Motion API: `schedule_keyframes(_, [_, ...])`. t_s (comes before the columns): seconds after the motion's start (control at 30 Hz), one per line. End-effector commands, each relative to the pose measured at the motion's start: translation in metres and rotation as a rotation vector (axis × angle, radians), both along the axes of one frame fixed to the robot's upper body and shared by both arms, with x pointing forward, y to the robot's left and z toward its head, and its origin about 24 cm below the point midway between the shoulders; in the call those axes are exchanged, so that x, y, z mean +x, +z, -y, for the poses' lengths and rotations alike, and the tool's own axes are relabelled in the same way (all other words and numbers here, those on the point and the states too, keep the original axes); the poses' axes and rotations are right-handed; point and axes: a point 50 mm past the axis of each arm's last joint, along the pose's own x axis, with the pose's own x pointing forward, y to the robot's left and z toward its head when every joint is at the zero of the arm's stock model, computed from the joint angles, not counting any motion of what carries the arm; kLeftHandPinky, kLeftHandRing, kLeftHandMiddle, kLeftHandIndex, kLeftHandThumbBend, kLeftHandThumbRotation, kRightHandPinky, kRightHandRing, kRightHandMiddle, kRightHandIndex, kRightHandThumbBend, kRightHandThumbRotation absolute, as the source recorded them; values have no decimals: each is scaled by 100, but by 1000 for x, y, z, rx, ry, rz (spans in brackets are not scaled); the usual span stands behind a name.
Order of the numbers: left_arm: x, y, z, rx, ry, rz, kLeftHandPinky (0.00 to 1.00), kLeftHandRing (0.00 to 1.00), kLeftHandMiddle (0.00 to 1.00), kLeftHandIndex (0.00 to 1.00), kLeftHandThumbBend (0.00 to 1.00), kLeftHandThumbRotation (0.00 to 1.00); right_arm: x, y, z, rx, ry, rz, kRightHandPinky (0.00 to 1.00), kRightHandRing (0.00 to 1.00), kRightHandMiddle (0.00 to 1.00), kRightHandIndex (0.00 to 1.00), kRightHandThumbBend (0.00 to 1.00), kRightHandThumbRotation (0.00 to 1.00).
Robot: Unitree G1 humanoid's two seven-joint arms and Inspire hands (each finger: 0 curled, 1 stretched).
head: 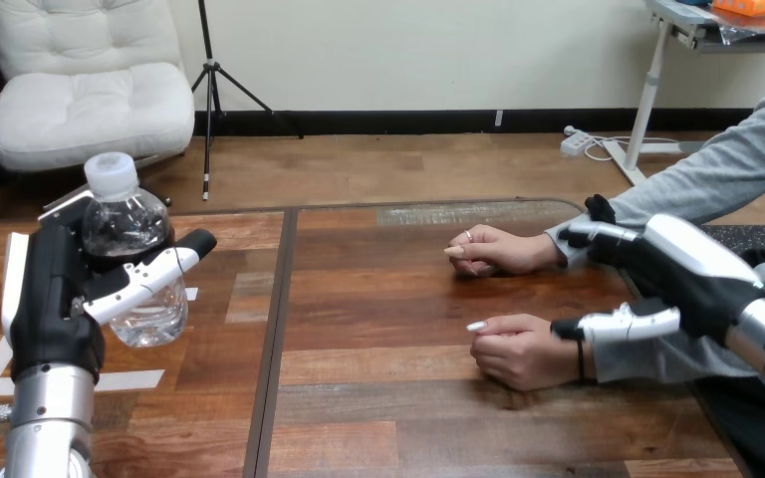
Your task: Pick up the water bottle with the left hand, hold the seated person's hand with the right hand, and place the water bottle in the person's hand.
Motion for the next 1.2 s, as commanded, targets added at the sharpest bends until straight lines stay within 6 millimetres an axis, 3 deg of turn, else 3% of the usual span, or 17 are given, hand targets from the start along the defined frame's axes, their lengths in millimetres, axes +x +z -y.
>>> schedule_keyframes(0.0, [11,34,6,0,-25,148,34,37,41,40,71,0,19,37,-1,-58,27,131,82,84,86,86,100,63])
schedule_keyframes(0.5, [10,34,6,10,-27,151,33,37,41,41,71,0,23,41,-2,-137,57,113,82,82,83,83,100,53])
schedule_keyframes(1.17, [6,39,8,16,-39,170,33,37,41,41,71,0,24,42,-1,-223,75,83,80,81,82,82,100,50])
